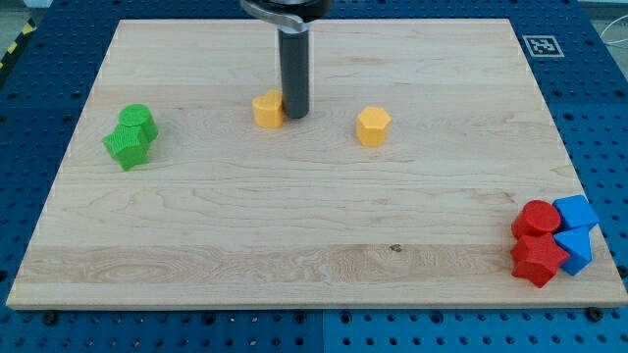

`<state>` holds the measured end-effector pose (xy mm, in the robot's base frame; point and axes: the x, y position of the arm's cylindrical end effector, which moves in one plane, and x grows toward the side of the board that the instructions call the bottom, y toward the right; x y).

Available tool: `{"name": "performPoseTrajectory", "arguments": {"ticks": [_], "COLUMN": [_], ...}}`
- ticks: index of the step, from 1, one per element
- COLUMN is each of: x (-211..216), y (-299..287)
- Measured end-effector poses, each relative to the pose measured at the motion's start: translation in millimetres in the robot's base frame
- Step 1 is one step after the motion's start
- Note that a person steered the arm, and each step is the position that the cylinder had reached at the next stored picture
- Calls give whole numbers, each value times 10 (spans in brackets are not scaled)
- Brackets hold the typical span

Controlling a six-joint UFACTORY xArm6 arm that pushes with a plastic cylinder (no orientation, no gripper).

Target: Slide yellow heart towards green star

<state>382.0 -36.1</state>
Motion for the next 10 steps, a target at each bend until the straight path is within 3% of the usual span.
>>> {"name": "performPoseTrajectory", "arguments": {"ticks": [6, 9, 10], "x": [-186, 482, 452], "y": [-554, -658, -681]}}
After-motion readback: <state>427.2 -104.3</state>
